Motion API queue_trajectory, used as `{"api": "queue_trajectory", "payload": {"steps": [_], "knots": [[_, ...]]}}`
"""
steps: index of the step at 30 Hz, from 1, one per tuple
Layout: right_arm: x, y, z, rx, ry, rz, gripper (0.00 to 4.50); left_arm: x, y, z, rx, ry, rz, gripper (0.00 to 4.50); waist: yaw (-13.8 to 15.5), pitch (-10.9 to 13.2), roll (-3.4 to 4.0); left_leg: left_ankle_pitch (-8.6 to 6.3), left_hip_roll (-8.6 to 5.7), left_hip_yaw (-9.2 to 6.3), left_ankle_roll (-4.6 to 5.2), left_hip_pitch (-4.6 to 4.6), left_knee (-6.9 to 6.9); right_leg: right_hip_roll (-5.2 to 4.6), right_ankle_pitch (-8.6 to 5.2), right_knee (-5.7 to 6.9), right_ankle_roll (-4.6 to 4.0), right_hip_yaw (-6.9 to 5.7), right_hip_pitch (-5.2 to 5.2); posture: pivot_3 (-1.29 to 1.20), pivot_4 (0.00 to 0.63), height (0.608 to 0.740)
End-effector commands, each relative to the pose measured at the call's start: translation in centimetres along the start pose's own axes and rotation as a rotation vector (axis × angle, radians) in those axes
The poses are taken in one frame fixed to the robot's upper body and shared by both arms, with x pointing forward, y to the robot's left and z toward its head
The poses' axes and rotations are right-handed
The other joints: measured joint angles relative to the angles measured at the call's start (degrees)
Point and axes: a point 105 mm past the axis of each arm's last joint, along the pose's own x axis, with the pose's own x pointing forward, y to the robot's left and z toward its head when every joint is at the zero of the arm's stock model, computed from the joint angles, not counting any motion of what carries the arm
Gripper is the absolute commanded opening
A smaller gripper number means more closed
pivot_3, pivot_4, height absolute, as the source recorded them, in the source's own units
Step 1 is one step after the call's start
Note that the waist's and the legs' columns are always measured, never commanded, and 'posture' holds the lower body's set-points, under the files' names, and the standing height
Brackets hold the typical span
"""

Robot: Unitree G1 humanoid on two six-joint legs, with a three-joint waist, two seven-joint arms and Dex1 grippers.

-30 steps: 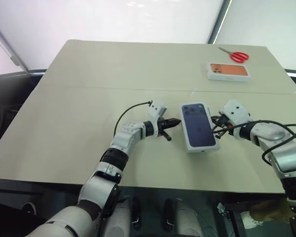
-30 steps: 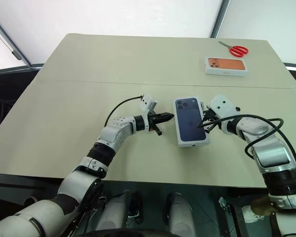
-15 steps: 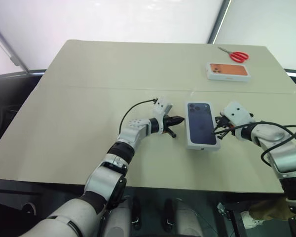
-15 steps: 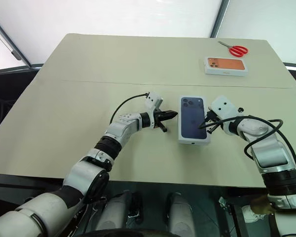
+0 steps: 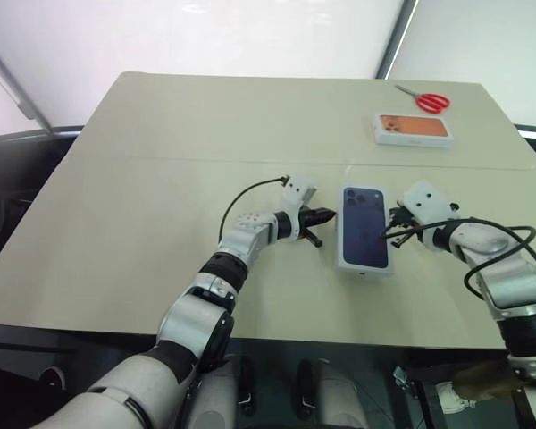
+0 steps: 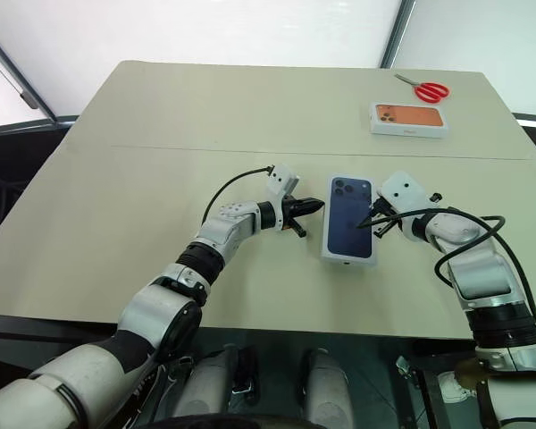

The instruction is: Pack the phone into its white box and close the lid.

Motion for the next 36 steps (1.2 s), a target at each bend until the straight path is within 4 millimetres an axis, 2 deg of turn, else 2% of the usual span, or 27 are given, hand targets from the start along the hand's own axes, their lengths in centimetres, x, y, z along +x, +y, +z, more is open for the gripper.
{"api": "queue_trajectory", "payload": {"steps": [1, 9, 13, 21, 25, 31, 36], "knots": [[0.1, -1.0, 1.7, -0.018, -0.052, -0.044, 0.02, 0.2, -0.4, 1.6, 0.015, -0.063, -0.008, 0.00, 0.0, 0.0, 0.00, 0.00, 0.00, 0.00, 0.00, 0.00, 0.00, 0.00, 0.00, 0.00, 0.00, 0.00, 0.00, 0.00, 0.150, 0.738], [0.3, -1.2, 0.7, -0.061, 0.008, -0.044, 0.02, -0.1, -0.2, 1.7, 0.021, -0.056, -0.002, 0.00, -0.1, 0.0, 0.00, 0.01, 0.00, 0.02, -0.01, 0.01, 0.00, 0.01, 0.00, 0.03, 0.00, 0.00, 0.00, 0.00, 0.150, 0.738], [-0.6, -1.2, 0.4, -0.009, 0.017, 0.001, 0.02, -1.1, -1.5, 0.7, 0.014, -0.028, -0.088, 0.00, -0.2, 0.0, 0.02, 0.01, 0.00, 0.02, -0.02, 0.03, 0.00, 0.02, 0.00, 0.05, 0.00, 0.00, 0.00, 0.00, 0.150, 0.738], [-2.5, 1.0, -1.1, 0.068, 0.073, 0.149, 0.02, -2.7, -3.4, -0.1, -0.052, -0.012, -0.155, 0.00, 0.0, 0.0, 0.03, 0.02, 0.00, -0.01, -0.03, 0.10, 0.01, 0.00, 0.00, 0.05, 0.00, 0.01, 0.08, 0.00, 0.150, 0.738], [-3.4, 2.4, -0.9, 0.096, 0.072, 0.243, 0.02, -2.8, -3.8, -0.8, -0.089, 0.001, -0.154, 0.00, 0.0, 0.0, 0.03, 0.01, 0.01, -0.04, -0.02, 0.15, 0.01, -0.05, 0.00, 0.04, -0.01, 0.01, 0.13, 0.00, 0.150, 0.738], [-4.4, 3.0, -0.7, 0.083, 0.082, 0.312, 0.02, -2.2, -4.6, -1.2, -0.098, 0.010, -0.165, 0.00, 0.1, 0.0, 0.03, -0.09, 0.01, -0.05, 0.14, 0.18, 0.01, -0.05, 0.00, 0.03, -0.01, 0.00, 0.17, 0.00, 0.150, 0.738], [-4.3, 2.9, 0.1, 0.100, 0.059, 0.310, 0.02, -2.0, -4.6, -1.1, -0.106, 0.004, -0.164, 0.00, 0.1, 0.0, 0.03, -0.06, 0.01, -0.05, 0.09, 0.19, 0.01, -0.08, 0.00, 0.03, -0.01, 0.00, 0.17, 0.00, 0.150, 0.738]]}}
